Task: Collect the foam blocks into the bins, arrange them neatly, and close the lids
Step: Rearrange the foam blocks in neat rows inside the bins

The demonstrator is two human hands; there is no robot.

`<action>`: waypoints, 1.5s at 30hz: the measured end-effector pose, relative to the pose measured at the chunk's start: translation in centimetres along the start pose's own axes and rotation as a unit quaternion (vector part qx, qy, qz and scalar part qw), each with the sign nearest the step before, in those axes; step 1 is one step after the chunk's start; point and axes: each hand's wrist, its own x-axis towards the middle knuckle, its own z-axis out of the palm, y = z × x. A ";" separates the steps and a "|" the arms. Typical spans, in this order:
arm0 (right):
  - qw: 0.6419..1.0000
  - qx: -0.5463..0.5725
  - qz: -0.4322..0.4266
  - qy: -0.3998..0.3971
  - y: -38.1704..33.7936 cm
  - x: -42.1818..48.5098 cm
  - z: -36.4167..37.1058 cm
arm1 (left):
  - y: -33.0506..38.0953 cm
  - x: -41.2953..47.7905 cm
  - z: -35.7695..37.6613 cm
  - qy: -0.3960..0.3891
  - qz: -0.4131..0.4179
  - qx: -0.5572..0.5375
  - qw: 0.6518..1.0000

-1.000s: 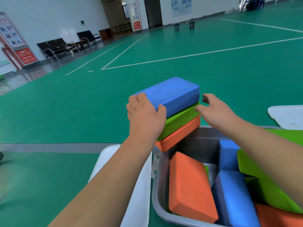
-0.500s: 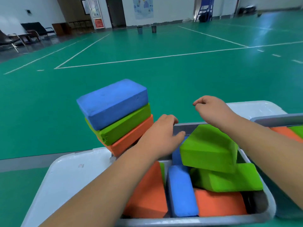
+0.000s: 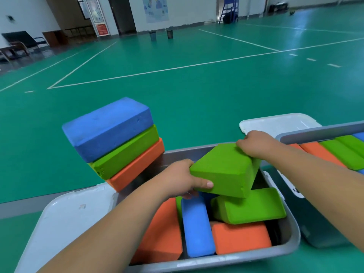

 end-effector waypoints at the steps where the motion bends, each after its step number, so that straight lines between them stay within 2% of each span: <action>1: 1.000 0.020 0.006 0.008 -0.1 0.0 -0.3 | 0.1 0.0 -0.4 0.017 0.009 -0.016 1.000; 3: 0.997 0.068 0.017 0.032 -0.4 -0.2 -1.0 | 0.8 0.0 -1.7 0.070 0.036 -0.054 0.995; 6: 0.987 0.144 0.015 0.074 -1.4 -0.6 -2.1 | 1.9 -0.3 -4.4 0.205 0.067 -0.132 0.968; 8: 0.974 0.201 0.000 0.104 -2.5 -1.1 -2.4 | 2.9 -1.0 -5.8 0.319 0.093 -0.106 0.937; 10: 0.955 0.265 -0.013 0.131 -4.1 -1.7 -2.6 | 4.2 -2.2 -6.9 0.399 0.120 -0.060 0.907; 13: 0.928 0.336 -0.016 0.158 -7.1 -2.5 -2.9 | 5.5 -3.5 -8.4 0.449 0.153 -0.042 0.879; 18: 0.879 0.453 -0.002 0.150 -11.8 -3.1 -3.2 | 5.8 -5.6 -11.2 0.465 0.190 -0.076 0.861; 22: 0.867 0.477 -0.068 0.128 -15.9 -4.0 -3.4 | 4.1 -6.4 -14.4 0.452 0.172 -0.002 0.875; 25: 0.852 0.508 -0.098 0.086 -19.1 -4.6 -3.1 | 2.1 -7.1 -16.4 0.485 0.146 0.036 0.861; 29: 0.851 0.494 -0.156 0.084 -22.9 -4.6 -2.7 | -1.2 -8.2 -18.8 0.513 0.121 0.049 0.849; 35: 0.855 0.475 -0.199 0.056 -27.5 -5.3 -1.8 | -5.6 -9.2 -20.7 0.525 0.074 0.006 0.848; 45: 0.865 0.457 -0.203 0.051 -27.9 -4.7 1.2 | -8.2 -9.2 -20.5 0.492 0.030 0.012 0.870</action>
